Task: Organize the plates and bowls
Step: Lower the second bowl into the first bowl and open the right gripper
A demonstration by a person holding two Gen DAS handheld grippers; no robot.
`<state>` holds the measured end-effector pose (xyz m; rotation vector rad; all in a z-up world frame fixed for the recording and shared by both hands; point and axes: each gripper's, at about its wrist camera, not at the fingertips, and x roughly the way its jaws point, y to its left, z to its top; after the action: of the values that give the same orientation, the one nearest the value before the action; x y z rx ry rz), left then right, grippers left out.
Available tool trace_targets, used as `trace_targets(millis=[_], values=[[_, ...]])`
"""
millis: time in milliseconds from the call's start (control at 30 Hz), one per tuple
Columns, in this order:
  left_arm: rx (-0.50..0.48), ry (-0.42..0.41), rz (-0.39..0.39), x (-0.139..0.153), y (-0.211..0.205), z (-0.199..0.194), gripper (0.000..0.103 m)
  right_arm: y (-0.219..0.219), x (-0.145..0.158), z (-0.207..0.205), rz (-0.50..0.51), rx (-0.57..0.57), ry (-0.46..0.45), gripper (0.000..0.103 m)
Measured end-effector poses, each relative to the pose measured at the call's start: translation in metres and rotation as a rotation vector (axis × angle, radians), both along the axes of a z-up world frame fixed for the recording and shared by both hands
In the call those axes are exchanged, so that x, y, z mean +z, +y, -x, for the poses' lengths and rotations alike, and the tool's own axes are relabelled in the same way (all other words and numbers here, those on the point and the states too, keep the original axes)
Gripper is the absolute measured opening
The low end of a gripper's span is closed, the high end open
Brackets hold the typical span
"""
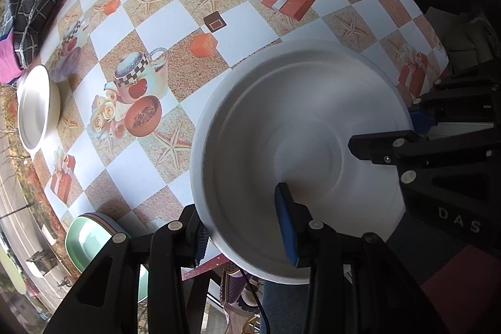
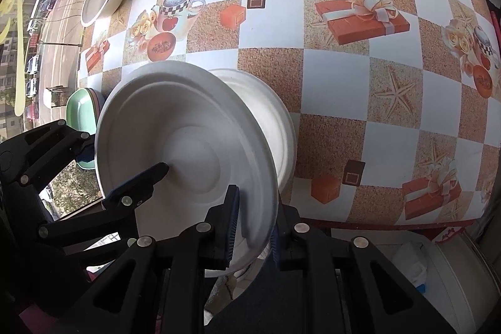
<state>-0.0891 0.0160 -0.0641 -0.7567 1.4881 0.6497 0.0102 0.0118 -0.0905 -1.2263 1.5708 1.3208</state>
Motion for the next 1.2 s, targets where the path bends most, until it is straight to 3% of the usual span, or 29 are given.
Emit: trace_targets(millis=[133,367,433,467,500,600,633,667,700,900,1200], values=[[0.005,0.001,-0.002,-0.002,-0.001,0.001,0.047,0.0,-0.001,-0.002,-0.002,-0.009,0.004,0.02],[0.068,0.004,-0.029,0.0,0.006,0.013,0.075,0.0,-0.002,-0.01,-0.003,-0.039,-0.002,0.021],[0.095,-0.009,-0.043,0.004,0.011,0.019,0.079,0.001,0.0,-0.016,-0.009,-0.062,-0.004,0.034],[0.108,-0.019,-0.047,0.005,0.013,0.021,0.079,0.001,0.001,-0.019,-0.015,-0.074,-0.005,0.058],[0.122,-0.031,-0.051,0.007,0.015,0.023,0.08,0.002,0.002,-0.023,-0.025,-0.089,-0.004,0.072],[0.173,-0.058,-0.067,0.012,0.022,0.03,0.09,0.004,0.008,-0.033,-0.054,-0.127,-0.01,0.073],[0.193,-0.063,-0.074,0.014,0.024,0.032,0.098,0.004,0.01,-0.037,-0.07,-0.143,-0.024,0.079],[0.215,-0.071,-0.08,0.015,0.028,0.035,0.103,0.005,0.013,-0.041,-0.092,-0.16,-0.044,0.099],[0.237,-0.084,-0.083,0.017,0.03,0.039,0.103,0.006,0.015,-0.045,-0.113,-0.174,-0.062,0.103],[0.37,-0.149,-0.073,0.025,0.045,0.058,0.103,0.009,0.025,-0.068,-0.177,-0.26,-0.136,0.103],[0.416,-0.149,-0.039,0.021,0.048,0.066,0.103,0.008,0.021,-0.075,-0.143,-0.303,-0.135,0.103]])
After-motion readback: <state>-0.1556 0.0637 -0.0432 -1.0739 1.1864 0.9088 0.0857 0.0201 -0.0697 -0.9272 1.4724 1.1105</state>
